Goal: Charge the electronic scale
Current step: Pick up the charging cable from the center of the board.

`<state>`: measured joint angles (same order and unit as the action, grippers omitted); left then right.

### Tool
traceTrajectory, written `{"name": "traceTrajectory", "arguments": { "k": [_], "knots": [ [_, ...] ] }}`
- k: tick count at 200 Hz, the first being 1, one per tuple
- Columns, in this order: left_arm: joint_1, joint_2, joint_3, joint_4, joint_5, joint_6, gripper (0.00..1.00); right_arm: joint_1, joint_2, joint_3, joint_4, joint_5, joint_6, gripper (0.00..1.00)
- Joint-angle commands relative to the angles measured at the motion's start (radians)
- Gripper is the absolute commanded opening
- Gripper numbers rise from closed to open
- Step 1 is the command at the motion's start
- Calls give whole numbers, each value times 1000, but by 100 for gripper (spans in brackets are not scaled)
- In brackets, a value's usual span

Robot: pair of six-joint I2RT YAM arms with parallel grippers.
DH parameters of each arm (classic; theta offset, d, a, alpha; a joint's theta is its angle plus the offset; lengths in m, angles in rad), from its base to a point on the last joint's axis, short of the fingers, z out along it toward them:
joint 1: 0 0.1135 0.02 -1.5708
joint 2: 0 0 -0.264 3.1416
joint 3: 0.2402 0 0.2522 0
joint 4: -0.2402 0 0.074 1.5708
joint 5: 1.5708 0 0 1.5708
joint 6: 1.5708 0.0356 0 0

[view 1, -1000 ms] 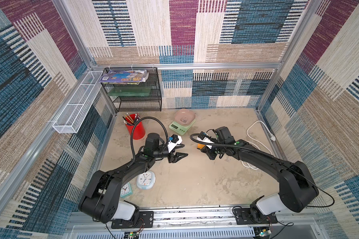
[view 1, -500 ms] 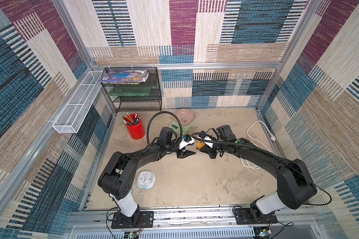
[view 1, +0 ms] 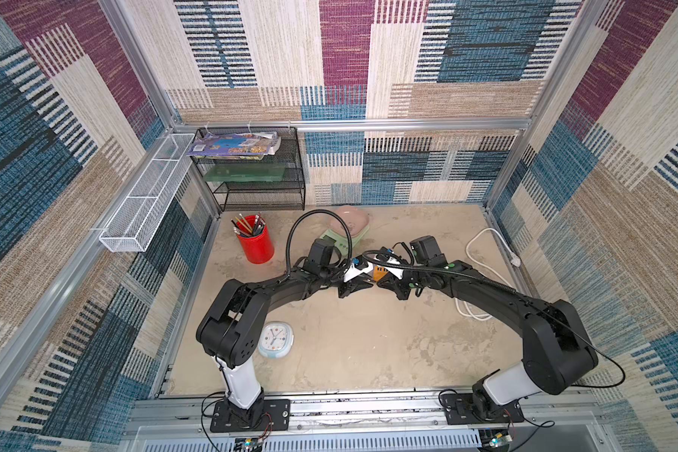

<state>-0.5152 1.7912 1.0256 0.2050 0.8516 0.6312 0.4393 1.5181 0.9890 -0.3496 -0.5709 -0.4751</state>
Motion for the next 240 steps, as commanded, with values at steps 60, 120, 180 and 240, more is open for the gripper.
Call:
{"name": "traceTrajectory", "arguments": {
  "k": [60, 120, 180, 240],
  "knots": [
    [0, 0, 24, -42, 47, 22, 7, -7, -4, 7, 29, -21, -5, 7],
    [0, -29, 14, -20, 86, -48, 2, -34, -122, -98, 185, -67, 16, 27],
    [0, -40, -4, 75, 178, -207, 4, -104, -321, -346, 556, -199, 105, 45],
    [-22, -92, -42, 142, 199, -246, 4, -108, -308, -356, 619, -263, 139, 46]
  ]
}}
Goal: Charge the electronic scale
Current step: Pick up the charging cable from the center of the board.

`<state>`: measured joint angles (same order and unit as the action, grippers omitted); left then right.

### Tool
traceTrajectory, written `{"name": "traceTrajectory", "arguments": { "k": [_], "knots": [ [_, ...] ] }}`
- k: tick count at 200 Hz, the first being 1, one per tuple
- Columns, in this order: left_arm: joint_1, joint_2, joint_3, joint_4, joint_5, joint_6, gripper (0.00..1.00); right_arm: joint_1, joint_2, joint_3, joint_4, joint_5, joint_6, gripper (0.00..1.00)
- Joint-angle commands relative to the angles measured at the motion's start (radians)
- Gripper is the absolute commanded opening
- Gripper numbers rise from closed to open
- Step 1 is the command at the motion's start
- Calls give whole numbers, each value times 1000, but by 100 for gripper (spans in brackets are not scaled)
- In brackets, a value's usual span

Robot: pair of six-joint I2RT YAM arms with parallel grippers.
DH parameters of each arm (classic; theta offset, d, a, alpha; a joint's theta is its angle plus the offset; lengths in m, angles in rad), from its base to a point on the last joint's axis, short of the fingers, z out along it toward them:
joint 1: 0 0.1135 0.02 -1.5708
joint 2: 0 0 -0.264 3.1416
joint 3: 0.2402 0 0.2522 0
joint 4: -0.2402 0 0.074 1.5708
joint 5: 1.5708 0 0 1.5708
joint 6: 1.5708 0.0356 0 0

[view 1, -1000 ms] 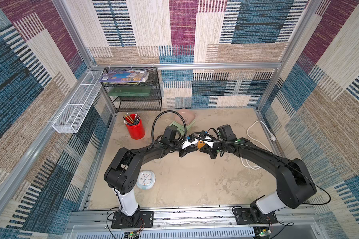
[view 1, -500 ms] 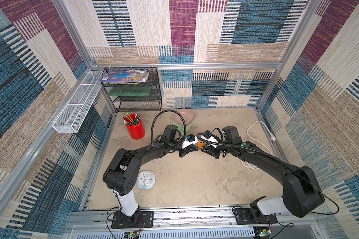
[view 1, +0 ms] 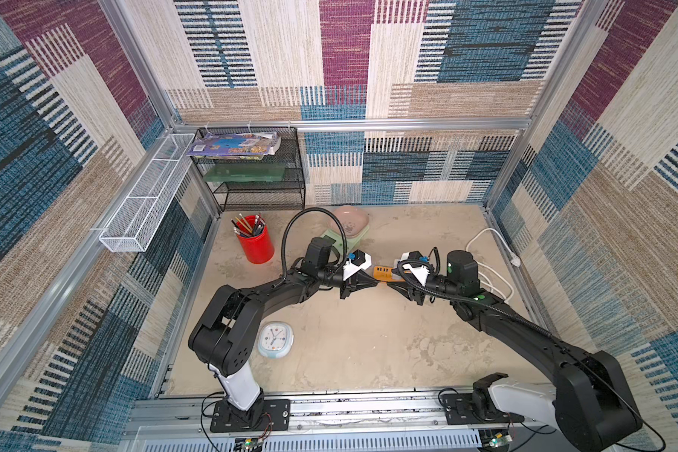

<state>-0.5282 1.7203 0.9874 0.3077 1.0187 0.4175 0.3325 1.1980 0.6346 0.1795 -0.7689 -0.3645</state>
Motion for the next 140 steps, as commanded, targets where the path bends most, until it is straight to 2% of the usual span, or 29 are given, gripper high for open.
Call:
{"name": "traceTrajectory", "arguments": {
  "k": [1, 31, 77, 140],
  "knots": [
    [-9, -21, -5, 40, 31, -33, 4, -2, 12, -1, 89, -67, 28, 46],
    [-17, -39, -12, 43, 23, -34, 4, -1, 28, 4, 79, -113, 22, 45],
    [-30, -44, -5, 50, 15, -38, 4, -2, 31, 2, 54, -129, -5, 32],
    [-44, -35, 17, 30, 11, -25, 5, -1, 68, 27, 21, -162, -28, 21]
  ]
}}
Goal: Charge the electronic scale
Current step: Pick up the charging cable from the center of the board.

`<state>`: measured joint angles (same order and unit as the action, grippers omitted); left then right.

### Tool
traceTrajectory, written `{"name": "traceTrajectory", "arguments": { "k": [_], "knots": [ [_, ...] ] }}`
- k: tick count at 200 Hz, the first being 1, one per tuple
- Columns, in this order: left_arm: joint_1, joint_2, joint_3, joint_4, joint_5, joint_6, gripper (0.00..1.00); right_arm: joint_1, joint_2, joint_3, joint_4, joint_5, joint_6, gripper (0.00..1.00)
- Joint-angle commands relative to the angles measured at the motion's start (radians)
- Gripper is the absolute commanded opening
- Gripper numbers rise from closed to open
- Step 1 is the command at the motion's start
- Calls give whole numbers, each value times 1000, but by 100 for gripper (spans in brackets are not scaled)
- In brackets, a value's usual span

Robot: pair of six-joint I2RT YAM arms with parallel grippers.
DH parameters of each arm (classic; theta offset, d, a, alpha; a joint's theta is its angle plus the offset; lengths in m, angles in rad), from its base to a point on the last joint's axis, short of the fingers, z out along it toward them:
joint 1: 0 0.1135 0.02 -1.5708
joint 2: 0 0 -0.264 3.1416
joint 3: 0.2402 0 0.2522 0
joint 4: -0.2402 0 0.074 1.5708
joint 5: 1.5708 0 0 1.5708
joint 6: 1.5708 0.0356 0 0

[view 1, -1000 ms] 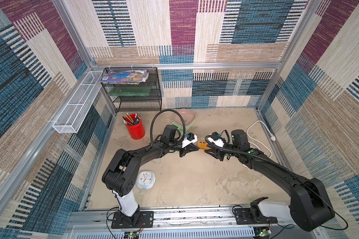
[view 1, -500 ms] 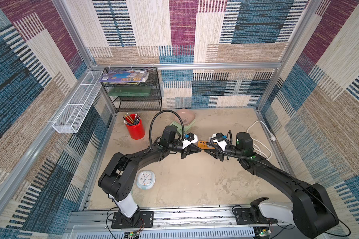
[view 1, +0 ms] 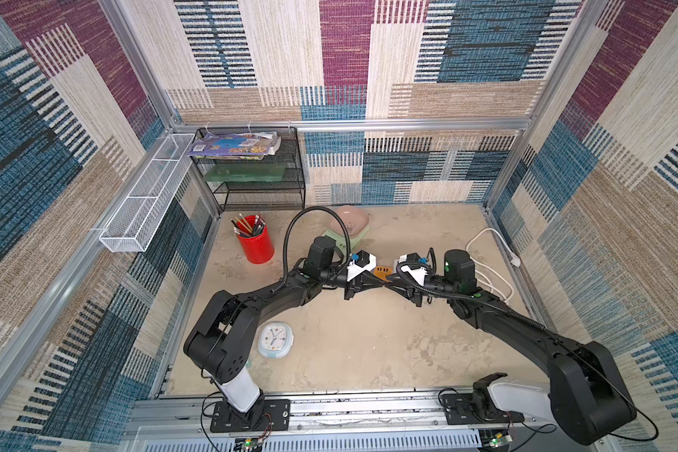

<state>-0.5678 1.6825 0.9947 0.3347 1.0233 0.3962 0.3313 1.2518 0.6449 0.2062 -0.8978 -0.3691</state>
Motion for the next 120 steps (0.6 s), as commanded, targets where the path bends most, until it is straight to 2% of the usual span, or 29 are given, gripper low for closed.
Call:
{"name": "traceTrajectory", "arguments": {
  "k": [1, 64, 90, 106, 120],
  "knots": [
    [-4, 3, 10, 3, 6, -4, 5, 0, 15, 17, -7, -32, -24, 21],
    [-11, 13, 28, -28, 0, 14, 5, 0, 2, 19, -16, -42, -33, 11],
    [-15, 17, 38, -47, -5, 24, 7, -4, 1, 20, -15, -56, -29, 3],
    [-18, 21, 42, -58, -17, 29, 12, -13, 8, 25, -14, -70, -18, 2],
    [-18, 19, 44, -65, -32, 29, 26, -22, 21, 35, -27, -67, -8, 0]
  ]
}}
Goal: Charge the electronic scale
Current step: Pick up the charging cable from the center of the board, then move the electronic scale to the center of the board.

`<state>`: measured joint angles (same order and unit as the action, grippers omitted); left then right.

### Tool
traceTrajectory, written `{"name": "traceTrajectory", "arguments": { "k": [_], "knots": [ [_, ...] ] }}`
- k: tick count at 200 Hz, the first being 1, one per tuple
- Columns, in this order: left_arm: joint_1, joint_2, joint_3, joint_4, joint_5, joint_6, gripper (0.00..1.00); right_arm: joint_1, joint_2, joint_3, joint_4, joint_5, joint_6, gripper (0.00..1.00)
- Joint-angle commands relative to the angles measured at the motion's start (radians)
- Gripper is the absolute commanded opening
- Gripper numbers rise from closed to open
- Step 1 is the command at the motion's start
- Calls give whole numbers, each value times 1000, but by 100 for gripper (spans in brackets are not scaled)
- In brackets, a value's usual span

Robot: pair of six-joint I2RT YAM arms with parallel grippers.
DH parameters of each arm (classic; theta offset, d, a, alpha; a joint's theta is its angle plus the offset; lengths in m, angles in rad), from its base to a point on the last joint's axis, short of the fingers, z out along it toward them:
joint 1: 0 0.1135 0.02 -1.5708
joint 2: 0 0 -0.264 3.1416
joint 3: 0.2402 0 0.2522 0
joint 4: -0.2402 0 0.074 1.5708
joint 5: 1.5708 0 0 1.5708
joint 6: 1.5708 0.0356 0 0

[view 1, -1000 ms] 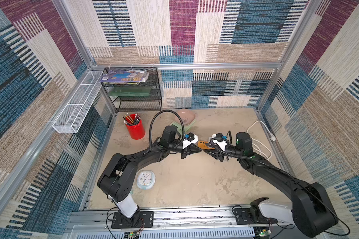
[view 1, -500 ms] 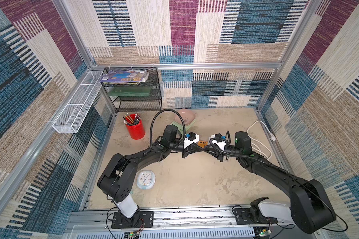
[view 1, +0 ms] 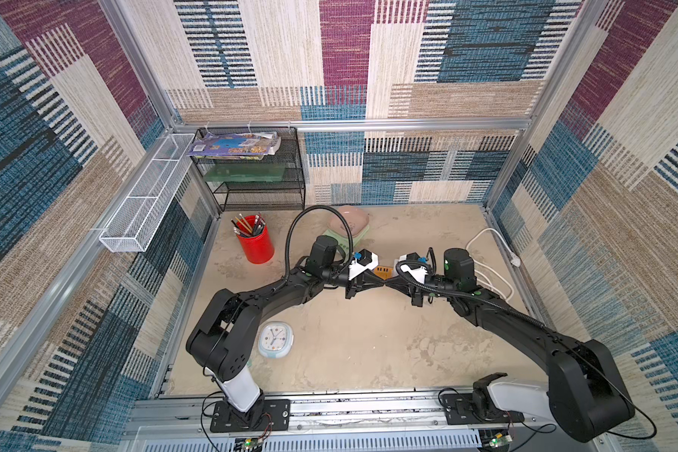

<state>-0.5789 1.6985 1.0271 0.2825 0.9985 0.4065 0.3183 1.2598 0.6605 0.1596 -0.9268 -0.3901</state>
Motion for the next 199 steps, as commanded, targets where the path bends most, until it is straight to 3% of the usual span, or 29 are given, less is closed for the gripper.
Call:
{"name": "traceTrajectory", "arguments": {
  "k": [1, 17, 32, 60, 78, 130, 174, 199],
  "knots": [
    [-7, 4, 11, -12, -10, 19, 27, -10, 14, 21, 18, -38, 13, 0],
    [-4, -6, 7, -7, -85, -1, 42, -27, 29, 32, 1, -26, 27, 0],
    [12, -11, 18, -14, -146, -31, 48, -50, 41, 32, 18, 3, 62, 0],
    [87, -15, 42, 29, -286, -184, 52, -77, 68, 35, 52, 42, 133, 0],
    [122, -1, 108, -19, -484, -286, 50, -79, 92, 50, 53, 75, 172, 0],
    [188, 199, 541, -464, -880, -447, 48, -74, 195, 122, 23, 94, 265, 0],
    [222, 503, 1014, -837, -1004, -448, 51, -55, 233, 149, 9, 115, 278, 0],
    [231, 640, 1197, -948, -1028, -438, 58, -49, 245, 156, 7, 114, 279, 0]
  ]
}}
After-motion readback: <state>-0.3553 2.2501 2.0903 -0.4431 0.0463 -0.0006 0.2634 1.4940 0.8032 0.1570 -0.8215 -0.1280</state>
